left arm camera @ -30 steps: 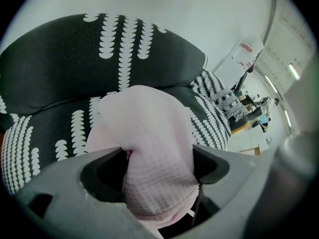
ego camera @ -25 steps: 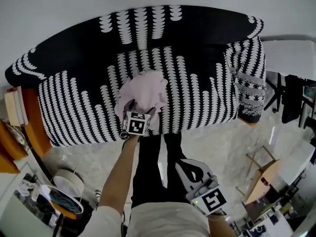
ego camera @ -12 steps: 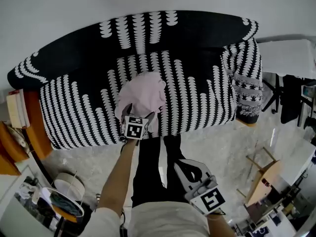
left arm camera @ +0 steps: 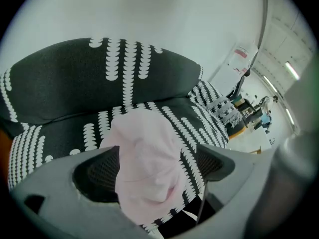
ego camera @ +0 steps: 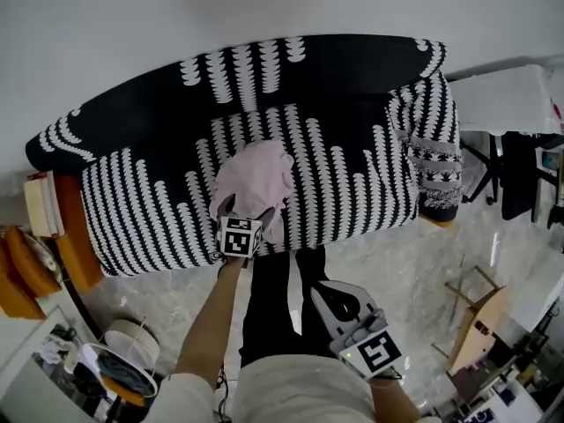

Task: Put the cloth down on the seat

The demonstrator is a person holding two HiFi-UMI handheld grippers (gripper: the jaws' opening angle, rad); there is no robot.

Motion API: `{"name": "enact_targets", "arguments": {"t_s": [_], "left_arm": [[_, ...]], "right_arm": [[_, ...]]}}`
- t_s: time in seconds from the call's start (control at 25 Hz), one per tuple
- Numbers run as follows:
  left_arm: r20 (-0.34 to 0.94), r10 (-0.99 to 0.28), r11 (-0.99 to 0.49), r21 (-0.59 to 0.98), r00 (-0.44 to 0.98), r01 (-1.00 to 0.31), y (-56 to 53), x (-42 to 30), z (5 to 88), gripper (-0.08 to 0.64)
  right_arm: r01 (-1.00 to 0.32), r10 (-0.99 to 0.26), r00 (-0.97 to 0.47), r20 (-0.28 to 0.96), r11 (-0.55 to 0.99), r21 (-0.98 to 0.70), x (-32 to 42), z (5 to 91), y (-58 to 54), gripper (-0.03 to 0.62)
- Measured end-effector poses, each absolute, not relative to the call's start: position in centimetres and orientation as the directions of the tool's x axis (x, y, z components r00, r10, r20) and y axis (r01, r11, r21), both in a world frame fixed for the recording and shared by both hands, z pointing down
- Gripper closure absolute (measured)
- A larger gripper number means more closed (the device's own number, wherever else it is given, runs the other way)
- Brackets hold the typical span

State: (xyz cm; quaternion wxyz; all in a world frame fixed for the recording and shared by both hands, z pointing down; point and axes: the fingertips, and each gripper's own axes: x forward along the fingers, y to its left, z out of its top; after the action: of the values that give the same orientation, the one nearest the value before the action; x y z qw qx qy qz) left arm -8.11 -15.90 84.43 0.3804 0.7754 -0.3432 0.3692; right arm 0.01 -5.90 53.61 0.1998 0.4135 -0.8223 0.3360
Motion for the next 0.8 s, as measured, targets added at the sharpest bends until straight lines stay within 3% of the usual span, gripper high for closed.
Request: {"name": "enact_targets", "arguments": {"t_s": [0.36, 0.8], "left_arm": [[0.821, -0.298, -0.492, 0.305, 0.487, -0.816, -16.5, -8.0, 78.5, 0.083], [0.809, -0.336, -0.498, 0.282, 0.482, -0.82, -11.4, -5.4, 72.1, 0.198]], "right_arm": [[-0.813, -0.604, -0.582, 0.545, 0.463, -0.354, 1.5, 49.5, -6.2, 0.584], [-0.813, -0.671, -0.582, 0.46, 0.485, -0.322, 5.8, 45.2, -4.0, 0.584]]}}
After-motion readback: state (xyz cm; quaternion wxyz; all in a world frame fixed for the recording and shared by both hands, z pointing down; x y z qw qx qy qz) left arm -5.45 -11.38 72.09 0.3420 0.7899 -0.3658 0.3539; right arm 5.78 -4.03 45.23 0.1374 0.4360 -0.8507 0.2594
